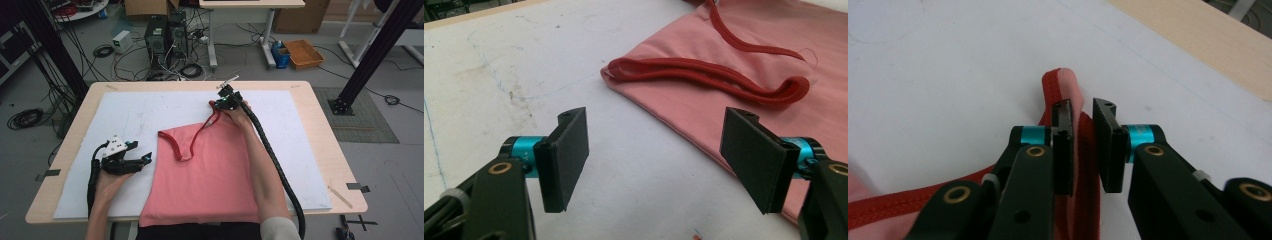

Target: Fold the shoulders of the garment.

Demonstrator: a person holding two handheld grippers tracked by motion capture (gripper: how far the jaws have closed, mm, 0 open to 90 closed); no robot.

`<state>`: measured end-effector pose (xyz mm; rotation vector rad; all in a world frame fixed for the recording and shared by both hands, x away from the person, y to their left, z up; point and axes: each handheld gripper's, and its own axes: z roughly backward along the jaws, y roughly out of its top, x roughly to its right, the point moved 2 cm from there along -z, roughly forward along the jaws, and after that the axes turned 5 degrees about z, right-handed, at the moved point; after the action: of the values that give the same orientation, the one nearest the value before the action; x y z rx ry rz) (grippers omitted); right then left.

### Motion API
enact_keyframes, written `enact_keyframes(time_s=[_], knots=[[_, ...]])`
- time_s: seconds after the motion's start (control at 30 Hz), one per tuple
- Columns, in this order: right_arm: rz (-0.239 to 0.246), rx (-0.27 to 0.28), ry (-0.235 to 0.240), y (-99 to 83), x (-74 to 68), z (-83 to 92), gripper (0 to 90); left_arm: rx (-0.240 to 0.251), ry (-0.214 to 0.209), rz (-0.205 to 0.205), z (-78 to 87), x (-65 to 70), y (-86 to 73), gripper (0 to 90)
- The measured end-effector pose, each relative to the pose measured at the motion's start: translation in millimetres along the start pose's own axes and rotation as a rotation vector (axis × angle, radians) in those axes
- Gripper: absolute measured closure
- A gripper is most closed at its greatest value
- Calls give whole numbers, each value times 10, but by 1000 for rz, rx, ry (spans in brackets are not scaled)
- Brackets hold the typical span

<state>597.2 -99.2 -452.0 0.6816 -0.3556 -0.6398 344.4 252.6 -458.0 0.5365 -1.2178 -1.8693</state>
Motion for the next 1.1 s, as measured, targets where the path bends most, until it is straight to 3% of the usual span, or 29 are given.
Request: enact_keyframes(time_s=[0.37, 0.6, 0.7, 0.9, 1.1], knots=[[39, 54, 2, 11, -132, 293, 809, -3, 2, 0, -2, -2, 1, 279], [77, 102, -24, -119, -322, 605, 807, -11, 2, 4, -11, -5, 3, 280], [66, 149, -26, -185, -383, 776, 807, -13, 3, 5, -12, -7, 3, 280], [105, 206, -23, -398, -667, 1091, 799, -11, 1, 9, -14, -9, 3, 280], [126, 212, -11, -687, -983, 1290, 791, -13, 2, 10, -14, -9, 4, 280]])
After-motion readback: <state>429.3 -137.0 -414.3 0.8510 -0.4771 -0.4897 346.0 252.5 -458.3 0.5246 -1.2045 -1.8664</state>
